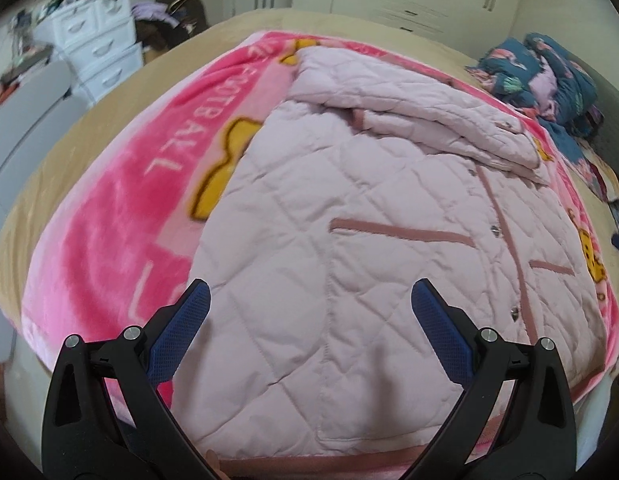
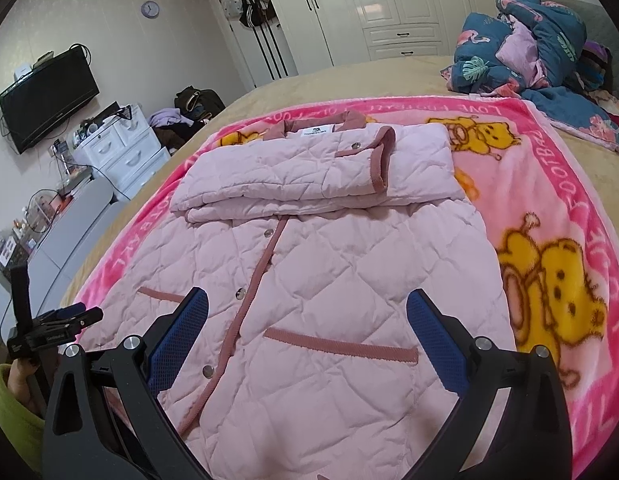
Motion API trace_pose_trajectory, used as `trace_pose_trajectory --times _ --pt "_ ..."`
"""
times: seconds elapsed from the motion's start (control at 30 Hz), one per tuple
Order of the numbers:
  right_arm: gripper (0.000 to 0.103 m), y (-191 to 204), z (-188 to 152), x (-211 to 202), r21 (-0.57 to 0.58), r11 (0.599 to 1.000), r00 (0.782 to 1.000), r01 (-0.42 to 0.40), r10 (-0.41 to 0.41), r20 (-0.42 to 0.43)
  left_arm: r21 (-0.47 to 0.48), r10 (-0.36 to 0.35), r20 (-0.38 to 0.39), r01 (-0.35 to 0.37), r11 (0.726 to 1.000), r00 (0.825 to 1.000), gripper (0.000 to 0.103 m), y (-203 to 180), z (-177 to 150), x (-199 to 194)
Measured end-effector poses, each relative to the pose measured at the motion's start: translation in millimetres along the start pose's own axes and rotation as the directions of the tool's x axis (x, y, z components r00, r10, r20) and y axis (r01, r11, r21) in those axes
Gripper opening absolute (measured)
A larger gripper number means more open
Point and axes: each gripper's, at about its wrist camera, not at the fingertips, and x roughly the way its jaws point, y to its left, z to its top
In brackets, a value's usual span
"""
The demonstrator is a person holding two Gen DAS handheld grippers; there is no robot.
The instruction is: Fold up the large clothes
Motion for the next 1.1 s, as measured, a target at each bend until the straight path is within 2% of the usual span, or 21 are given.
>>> trace_pose_trajectory --times 0.13,0.23,0.37,0.47,0.6,0.8,0.87,1.1 --pt "0.099 -1 -7 0 -0.003 1.000 1.000 -0.002 0.002 -0.014 -0.057 -0.013 -0.011 0.012 0.998 1.000 0.095 14 -3 0" --pt "0.099 -3 -11 -1 -0.004 1.000 1.000 0.004 -0.004 -0.023 -0.109 -0.025 -0.051 0.019 0.994 0.998 0.095 25 -8 7" --pt "0.099 -7 -15 -4 0.000 1.000 0.999 0.016 -0.016 -0.030 -0.171 -0.013 -0.114 -0.007 0.985 0.993 0.095 39 -13 19" --pt "0.099 -12 -18 -6 0.006 1.000 0.999 0.025 -0.025 -0.036 -0.182 -0.001 -0.154 -0.027 0.983 0.988 0.095 41 -14 28" --pt "0.099 -20 -24 -11 0.016 0.999 0.998 0.042 -0.041 -0.048 -0.201 -0.016 -0.253 -0.036 0.979 0.967 0.095 44 -20 48" --pt "0.099 -41 -38 -17 0.039 0.996 0.993 0.080 -0.077 -0.093 -0.193 -0.029 -0.268 -0.024 0.981 0.963 0.094 41 -24 49" --pt "0.099 -47 -44 -19 0.048 0.995 0.990 0.089 -0.084 -0.110 -0.174 -0.040 -0.258 -0.005 0.985 0.965 0.090 38 -26 45" --pt "0.099 -81 -79 -21 0.119 0.984 0.968 0.132 -0.102 -0.229 -0.097 -0.081 -0.209 0.062 0.993 0.975 0.052 24 -32 27"
